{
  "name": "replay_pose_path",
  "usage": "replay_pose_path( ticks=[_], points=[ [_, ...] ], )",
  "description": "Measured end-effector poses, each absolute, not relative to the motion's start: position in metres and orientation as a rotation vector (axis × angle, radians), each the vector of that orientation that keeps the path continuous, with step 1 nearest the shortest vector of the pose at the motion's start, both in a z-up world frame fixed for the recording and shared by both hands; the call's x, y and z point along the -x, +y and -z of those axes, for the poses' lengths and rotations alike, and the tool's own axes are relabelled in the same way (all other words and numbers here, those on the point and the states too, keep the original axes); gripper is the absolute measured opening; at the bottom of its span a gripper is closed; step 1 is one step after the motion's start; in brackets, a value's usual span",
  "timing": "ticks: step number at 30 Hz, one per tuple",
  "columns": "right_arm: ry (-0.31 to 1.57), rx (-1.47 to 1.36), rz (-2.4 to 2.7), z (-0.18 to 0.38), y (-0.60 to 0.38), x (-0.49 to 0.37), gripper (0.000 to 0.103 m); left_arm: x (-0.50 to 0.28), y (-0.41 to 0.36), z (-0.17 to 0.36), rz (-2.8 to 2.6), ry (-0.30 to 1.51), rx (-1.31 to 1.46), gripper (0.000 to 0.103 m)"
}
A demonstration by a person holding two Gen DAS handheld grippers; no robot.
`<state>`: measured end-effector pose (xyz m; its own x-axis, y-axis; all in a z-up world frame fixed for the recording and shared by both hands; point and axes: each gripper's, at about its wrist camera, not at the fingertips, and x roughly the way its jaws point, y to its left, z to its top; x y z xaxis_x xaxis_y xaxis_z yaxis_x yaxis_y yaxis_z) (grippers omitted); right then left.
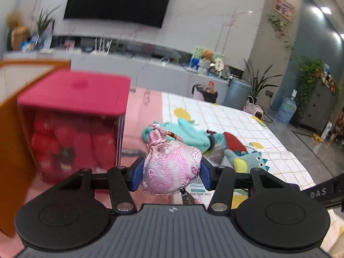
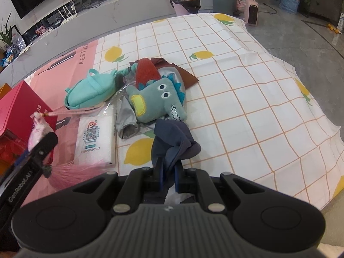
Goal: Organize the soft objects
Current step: 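Grasp the pink embroidered pouch with the left gripper while the right gripper holds the sock, then carry the pink pouch and navy sock over the orange box with both grippers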
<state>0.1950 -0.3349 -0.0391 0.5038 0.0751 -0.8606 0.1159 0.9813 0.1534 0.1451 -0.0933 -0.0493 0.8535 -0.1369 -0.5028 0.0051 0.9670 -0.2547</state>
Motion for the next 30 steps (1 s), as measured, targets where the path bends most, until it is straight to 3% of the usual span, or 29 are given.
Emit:
replay_pose_path(
  ticks=[12,30],
  points=[
    [0.978,-0.189,0.042,0.025,-0.332,-0.187,0.009,-0.135,-0.110,0.015,0.094,0.534,0.119,0.060],
    [0.799,-0.182,0.077,-0.026,-0.323,-0.166,0.008,-0.120,-0.091,-0.038,0.199,0.512,0.134,0.060]
  ],
)
